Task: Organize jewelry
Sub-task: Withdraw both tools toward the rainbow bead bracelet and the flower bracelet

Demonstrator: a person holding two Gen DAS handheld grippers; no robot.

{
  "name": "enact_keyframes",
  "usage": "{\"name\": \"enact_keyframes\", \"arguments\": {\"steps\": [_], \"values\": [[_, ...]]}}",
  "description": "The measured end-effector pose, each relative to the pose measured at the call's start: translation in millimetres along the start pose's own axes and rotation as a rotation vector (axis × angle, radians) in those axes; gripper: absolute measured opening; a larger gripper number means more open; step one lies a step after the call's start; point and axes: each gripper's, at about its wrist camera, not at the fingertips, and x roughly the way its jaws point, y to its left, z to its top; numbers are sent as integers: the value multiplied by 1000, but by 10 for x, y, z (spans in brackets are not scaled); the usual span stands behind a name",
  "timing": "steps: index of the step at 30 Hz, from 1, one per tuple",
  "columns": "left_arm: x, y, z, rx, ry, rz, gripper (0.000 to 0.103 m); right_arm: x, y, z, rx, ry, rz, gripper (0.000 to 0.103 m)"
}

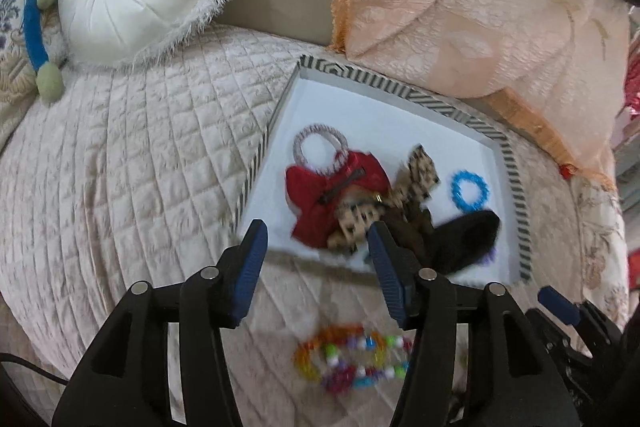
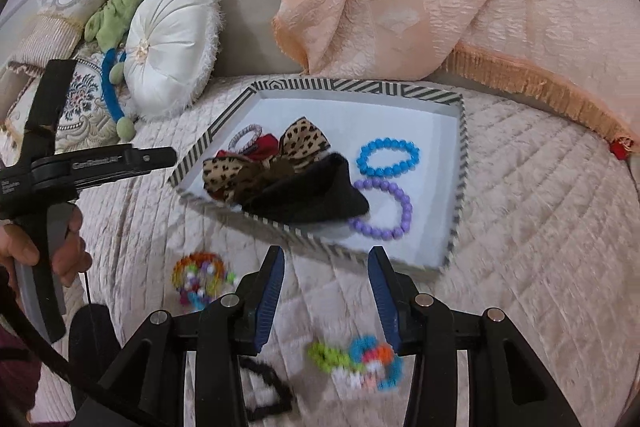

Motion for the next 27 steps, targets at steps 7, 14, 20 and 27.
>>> {"name": "enact_keyframes", "arguments": {"steps": [7, 14, 20, 27], "values": [[-217, 46, -398, 17, 36, -39, 54, -225, -80, -330, 8, 14, -10, 45], [-174, 136, -803, 1, 95, -39, 54, -303, -248, -672, 44, 50, -24, 46], [-25, 283, -1002, -60, 140, -39, 54, -272, -371, -915, 84, 83, -25, 46], [50, 305, -1016, -90, 136, -63, 54, -160, -404, -955, 103, 100, -31, 46]]}}
